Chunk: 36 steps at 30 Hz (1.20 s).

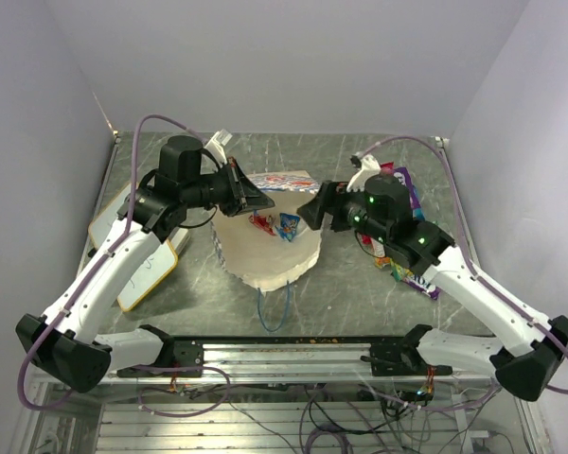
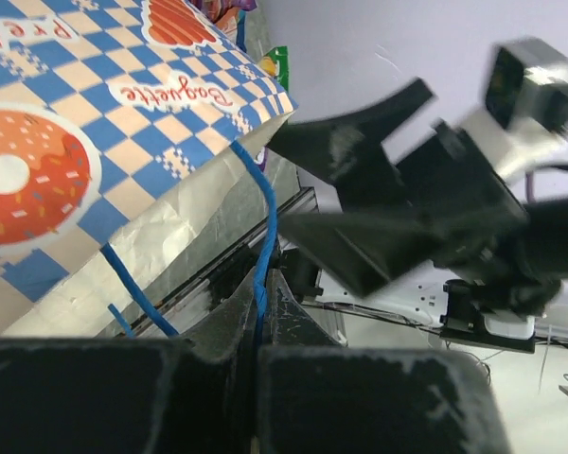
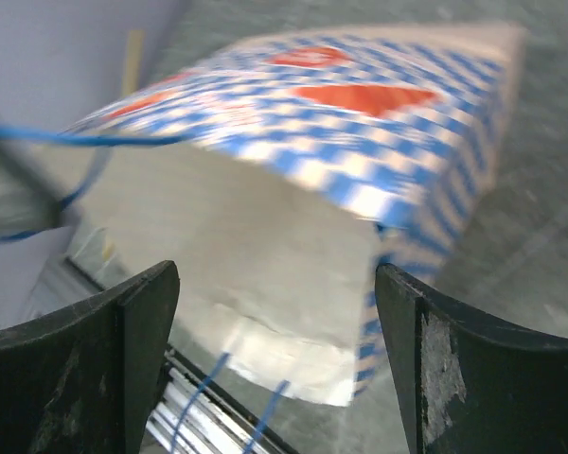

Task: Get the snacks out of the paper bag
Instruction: Take out the snack from the paper bag.

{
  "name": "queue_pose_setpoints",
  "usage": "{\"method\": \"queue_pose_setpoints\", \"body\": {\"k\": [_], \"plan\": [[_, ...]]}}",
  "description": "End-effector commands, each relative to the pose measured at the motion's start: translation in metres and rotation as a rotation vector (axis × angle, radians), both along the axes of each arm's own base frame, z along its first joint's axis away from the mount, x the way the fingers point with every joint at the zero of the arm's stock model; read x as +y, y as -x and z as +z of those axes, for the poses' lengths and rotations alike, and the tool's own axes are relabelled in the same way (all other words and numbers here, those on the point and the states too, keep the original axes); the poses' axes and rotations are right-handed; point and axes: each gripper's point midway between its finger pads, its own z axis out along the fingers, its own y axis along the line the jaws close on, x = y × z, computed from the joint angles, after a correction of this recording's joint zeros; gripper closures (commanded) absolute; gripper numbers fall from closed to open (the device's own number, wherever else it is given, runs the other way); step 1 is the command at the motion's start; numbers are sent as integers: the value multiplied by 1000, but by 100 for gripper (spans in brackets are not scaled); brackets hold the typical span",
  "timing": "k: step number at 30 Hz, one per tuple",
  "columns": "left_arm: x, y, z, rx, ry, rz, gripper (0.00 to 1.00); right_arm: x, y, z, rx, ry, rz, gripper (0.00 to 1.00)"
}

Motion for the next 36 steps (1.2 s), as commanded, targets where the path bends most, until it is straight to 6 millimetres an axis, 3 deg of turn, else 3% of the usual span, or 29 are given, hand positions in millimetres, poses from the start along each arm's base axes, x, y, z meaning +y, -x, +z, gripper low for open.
{"method": "queue_pose_setpoints", "body": {"k": [1,4,7,10,14,19,26,28,31,36], "plan": [[6,1,5,-14,1,20,93,40,23,66,-324,13,204,16],[8,1,6,-18,4,32,93,57,50,72,-491,57,343,19],[9,0,6,-17,5,38,93,68,72,60,-602,132,430,20],[9,-4,9,-24,11,44,93,80,89,40,-676,216,527,23],[7,-8,13,-40,24,48,93,97,94,-9,-719,443,624,30],[10,-9,11,-68,27,69,93,101,68,-72,-752,729,579,33],[10,-13,16,-80,43,94,93,103,28,-109,-744,910,383,34],[10,-15,19,-85,47,100,93,101,16,-128,-700,1003,340,36],[10,-17,22,-87,55,107,93,105,6,-141,-680,1063,348,37],[8,-15,20,-79,71,104,93,106,-13,-147,-635,1050,336,37]]}}
